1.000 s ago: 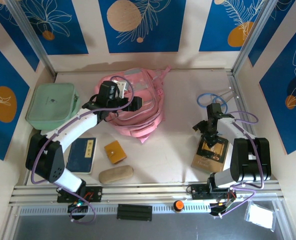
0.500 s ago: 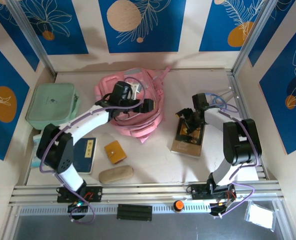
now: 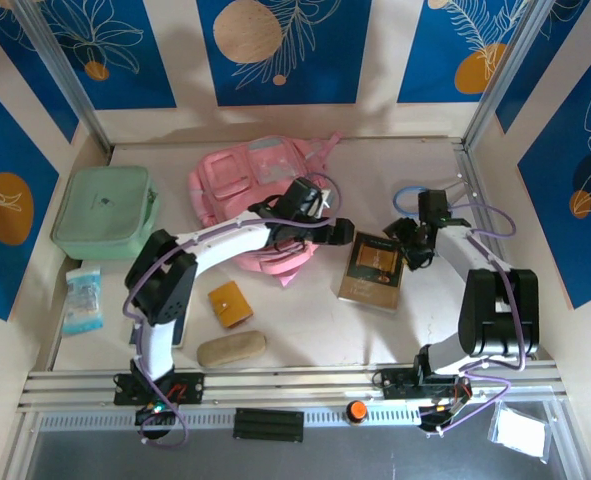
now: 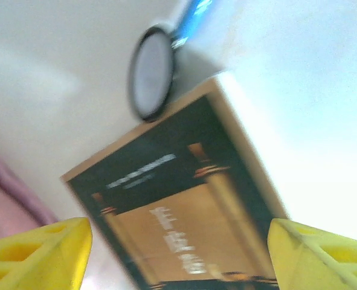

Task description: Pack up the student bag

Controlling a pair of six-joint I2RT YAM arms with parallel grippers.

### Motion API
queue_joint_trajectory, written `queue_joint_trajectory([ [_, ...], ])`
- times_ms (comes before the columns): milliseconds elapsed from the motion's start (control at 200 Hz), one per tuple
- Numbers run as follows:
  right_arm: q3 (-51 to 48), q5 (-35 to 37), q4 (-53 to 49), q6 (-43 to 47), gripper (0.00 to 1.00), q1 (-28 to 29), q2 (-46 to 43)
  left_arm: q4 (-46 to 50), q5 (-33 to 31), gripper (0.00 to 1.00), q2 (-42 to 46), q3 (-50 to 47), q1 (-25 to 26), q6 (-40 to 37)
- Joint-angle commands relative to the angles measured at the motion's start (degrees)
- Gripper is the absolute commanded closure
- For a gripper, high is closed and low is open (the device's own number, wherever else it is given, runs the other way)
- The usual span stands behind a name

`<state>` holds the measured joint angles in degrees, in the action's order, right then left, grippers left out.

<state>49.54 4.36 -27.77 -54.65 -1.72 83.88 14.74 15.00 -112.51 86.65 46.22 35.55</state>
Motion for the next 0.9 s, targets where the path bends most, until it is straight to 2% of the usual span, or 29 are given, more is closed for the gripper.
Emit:
queue_joint_trajectory([
  [0,-2.45,5.12,-6.18,6.79,0.23,-1.35,-2.61,4.2,0.0,0.01,-3.25,4.18,1.67,0.06],
  [75,-3.38,6.0,-6.6,9.35,0.3,-1.41,-3.91,4.27,0.78,0.02,-5.08,5.54,2.46,0.18],
  [215,-4.36,3.51,-6.64,12.45,0.4,-1.36,-3.59,4.43,1.79,0.06,-7.99,7.25,3.3,1.23],
  [480,-5.38,-0.27,-5.76,13.12,0.64,-1.41,-0.32,5.5,2.23,0.17,-11.47,9.04,3.53,2.3],
  [740,-5.46,-2.93,-5.31,13.08,0.73,-1.36,1.63,7.64,2.14,0.32,-14.42,10.79,3.53,3.33],
  [895,-5.56,-6.63,-4.24,13.25,0.75,-0.89,2.67,11.36,-1.09,0.36,-15.64,12.14,3.46,3.82],
])
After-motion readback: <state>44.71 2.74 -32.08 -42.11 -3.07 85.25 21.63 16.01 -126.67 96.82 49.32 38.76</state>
